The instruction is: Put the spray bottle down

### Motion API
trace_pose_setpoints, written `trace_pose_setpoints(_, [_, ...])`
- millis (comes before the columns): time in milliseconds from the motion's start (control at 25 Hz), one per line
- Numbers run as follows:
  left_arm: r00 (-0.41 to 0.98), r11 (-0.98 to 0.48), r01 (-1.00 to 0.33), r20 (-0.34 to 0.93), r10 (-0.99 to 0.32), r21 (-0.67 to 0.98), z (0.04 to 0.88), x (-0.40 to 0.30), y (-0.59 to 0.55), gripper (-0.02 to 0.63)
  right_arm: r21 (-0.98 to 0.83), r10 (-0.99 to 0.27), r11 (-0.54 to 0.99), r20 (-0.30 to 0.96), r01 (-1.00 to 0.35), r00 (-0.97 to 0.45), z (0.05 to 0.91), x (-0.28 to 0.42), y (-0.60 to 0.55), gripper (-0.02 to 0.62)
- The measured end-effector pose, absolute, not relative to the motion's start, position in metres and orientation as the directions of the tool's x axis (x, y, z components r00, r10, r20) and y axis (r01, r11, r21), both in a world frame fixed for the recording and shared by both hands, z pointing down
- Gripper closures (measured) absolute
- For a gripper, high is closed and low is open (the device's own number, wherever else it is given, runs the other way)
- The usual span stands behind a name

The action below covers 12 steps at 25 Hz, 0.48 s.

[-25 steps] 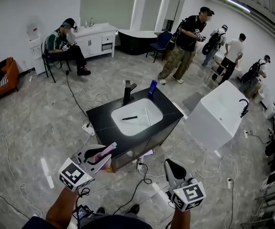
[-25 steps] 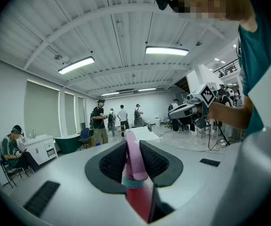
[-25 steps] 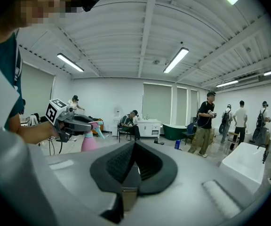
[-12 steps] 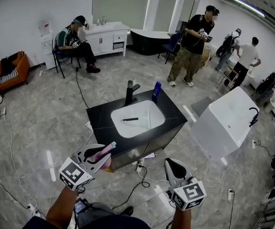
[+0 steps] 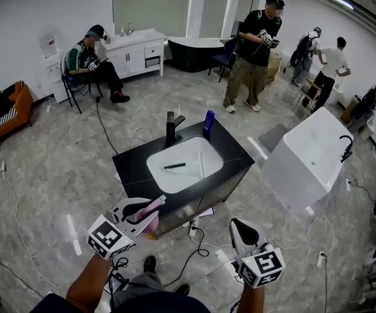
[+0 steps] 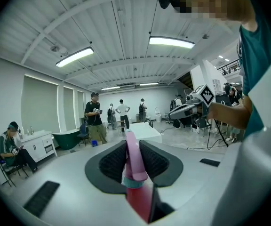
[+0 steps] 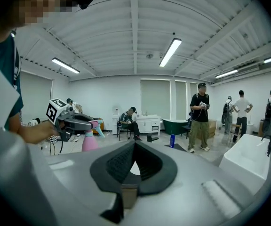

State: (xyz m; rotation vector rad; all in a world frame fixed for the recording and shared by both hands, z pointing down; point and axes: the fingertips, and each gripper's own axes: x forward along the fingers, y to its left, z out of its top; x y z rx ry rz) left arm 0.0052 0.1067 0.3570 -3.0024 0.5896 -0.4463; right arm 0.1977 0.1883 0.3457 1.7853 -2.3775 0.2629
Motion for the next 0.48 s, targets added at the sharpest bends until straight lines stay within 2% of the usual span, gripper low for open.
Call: trace_pose_setpoints(480, [0.93,-0.966,-0.24,0.263,-0.257,-0.096,0.354,0.004,0.003,0.515,-0.028,-0.958,0.142,0.247,-0.989,-0.145,0.334,0.181,0.121,0.586])
